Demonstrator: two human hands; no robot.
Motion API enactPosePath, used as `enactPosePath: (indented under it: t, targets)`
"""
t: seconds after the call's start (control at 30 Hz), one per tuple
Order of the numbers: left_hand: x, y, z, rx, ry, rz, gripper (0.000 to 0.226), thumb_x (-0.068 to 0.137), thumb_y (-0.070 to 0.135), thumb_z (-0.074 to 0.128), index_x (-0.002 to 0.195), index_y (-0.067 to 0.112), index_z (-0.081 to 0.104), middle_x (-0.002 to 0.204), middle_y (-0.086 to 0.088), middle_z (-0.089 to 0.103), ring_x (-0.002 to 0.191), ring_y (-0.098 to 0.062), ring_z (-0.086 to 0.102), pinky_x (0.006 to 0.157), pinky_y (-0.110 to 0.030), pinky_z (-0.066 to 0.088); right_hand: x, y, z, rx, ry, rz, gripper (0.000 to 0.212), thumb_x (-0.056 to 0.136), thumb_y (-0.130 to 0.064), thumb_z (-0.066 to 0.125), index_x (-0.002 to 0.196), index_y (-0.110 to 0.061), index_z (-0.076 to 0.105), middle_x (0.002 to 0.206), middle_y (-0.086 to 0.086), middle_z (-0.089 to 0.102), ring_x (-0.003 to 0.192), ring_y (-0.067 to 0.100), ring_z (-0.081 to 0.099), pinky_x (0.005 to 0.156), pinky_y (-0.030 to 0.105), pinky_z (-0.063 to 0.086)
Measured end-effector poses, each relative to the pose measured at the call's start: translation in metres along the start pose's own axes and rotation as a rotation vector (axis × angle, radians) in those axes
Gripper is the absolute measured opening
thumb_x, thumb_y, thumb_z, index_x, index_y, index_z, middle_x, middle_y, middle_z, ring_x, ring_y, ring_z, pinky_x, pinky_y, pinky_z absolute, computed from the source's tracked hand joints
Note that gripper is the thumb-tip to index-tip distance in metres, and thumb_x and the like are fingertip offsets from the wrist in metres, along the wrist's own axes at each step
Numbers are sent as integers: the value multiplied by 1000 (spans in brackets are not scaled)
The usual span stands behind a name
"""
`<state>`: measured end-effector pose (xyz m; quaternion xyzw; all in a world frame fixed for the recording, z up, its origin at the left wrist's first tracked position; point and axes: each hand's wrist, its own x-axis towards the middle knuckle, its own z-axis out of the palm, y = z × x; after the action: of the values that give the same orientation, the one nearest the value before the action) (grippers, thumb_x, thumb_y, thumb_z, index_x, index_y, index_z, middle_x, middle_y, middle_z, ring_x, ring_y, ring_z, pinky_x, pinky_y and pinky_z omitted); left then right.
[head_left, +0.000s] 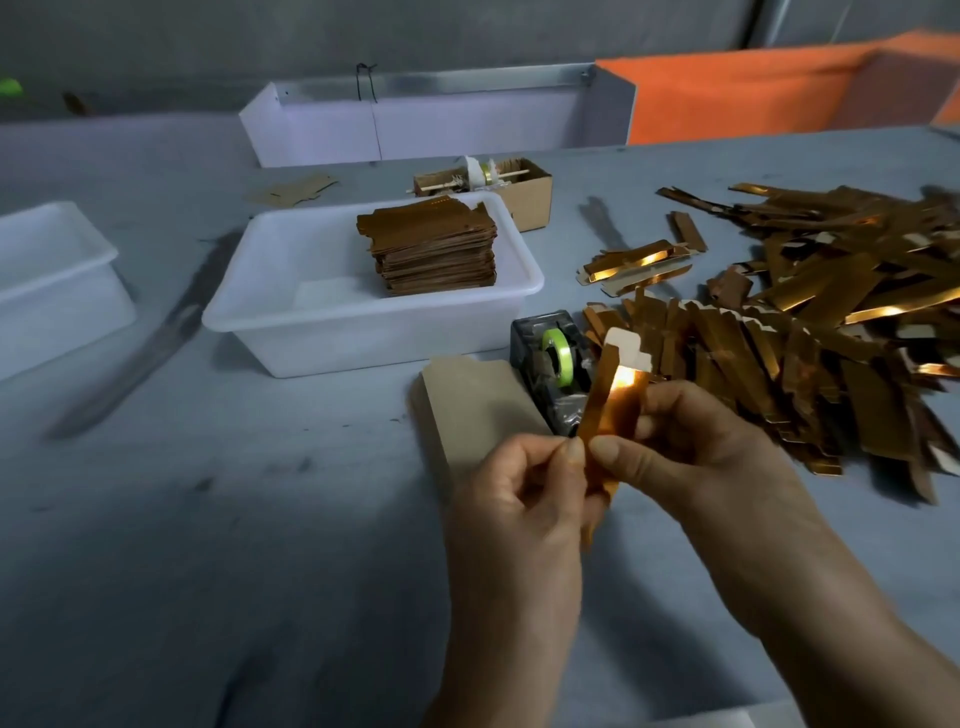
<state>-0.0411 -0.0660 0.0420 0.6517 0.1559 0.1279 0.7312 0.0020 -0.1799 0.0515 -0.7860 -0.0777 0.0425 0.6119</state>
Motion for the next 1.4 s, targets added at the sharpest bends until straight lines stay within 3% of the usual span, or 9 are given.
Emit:
enactPosePath:
  t: [0.2, 0.4, 0.57, 0.7, 0.8, 0.97, 1.07, 1.2, 1.4]
  targets:
    - [9, 2, -15, -501, -210, -509, 22, 70, 12, 67, 88, -2, 68, 86, -17, 74, 79, -22, 74, 62, -27, 59, -2, 2, -1, 133, -119, 22, 26, 64, -31, 63, 88, -23, 65, 82, 1, 69, 79, 11, 67, 62, 17, 52]
    - [14, 2, -22, -517, -304, -581, 29, 66, 8, 68, 94, -1, 63, 84, -15, 74, 74, -23, 74, 56, -28, 58, -2, 5, -8, 144, -202, -30, 18, 67, -29, 66, 84, -27, 67, 84, 6, 69, 83, 19, 67, 72, 30, 56]
    - [8, -1, -17, -115, -230, -301, 7, 89, 16, 61, 90, 12, 67, 83, -5, 73, 68, -16, 73, 58, -23, 57, -1, 11, -5, 139, -133, 14, 26, 64, -29, 65, 88, -21, 66, 87, 4, 70, 83, 10, 67, 64, 17, 53]
    - [9, -4, -16, 460, -197, 9, 28, 93, 42, 52, 81, 21, 66, 72, 0, 68, 58, -9, 65, 51, -21, 52, 3, 10, -6, 98, -90, 58, 29, 63, -31, 63, 89, -18, 65, 86, 5, 68, 80, 9, 66, 70, 20, 45]
    - [16, -10, -18, 810, 65, 222, 27, 93, 46, 51, 78, 25, 60, 79, 5, 65, 72, -11, 61, 64, -29, 51, 21, 3, -21, 122, -37, 73, 25, 68, -32, 60, 91, -23, 64, 83, -5, 70, 77, 6, 67, 64, 22, 49]
    - [44, -16, -40, 1163, 281, 173, 47, 87, 57, 52, 108, 16, 53, 107, 0, 52, 100, -18, 49, 67, -26, 34, 74, 2, -70, -232, 472, 107, 43, 89, -43, 53, 128, -25, 49, 123, 2, 58, 109, 24, 57, 82, 44, 51]
    - [59, -19, -46, 964, 196, -11, 44, 80, 51, 67, 98, 15, 50, 97, 1, 56, 82, -13, 54, 56, -23, 34, 74, 5, -62, -373, 545, 42, 52, 88, -41, 57, 135, -27, 40, 130, 3, 51, 111, 22, 55, 79, 43, 53]
    - [76, -23, -59, 502, 110, -242, 33, 77, 30, 79, 89, 12, 55, 76, -1, 64, 61, -11, 59, 55, -26, 50, 36, 21, -7, -448, 262, -195, 35, 86, -35, 56, 121, -30, 53, 110, -13, 52, 87, 0, 53, 62, 10, 40]
    - [82, -25, -78, 299, 157, -254, 11, 82, 17, 74, 76, 11, 67, 45, 8, 55, 46, -9, 47, 48, -21, 39, 16, 19, 15, -585, 294, -371, 22, 87, -24, 57, 107, -21, 65, 107, -14, 51, 98, 6, 51, 72, 6, 33]
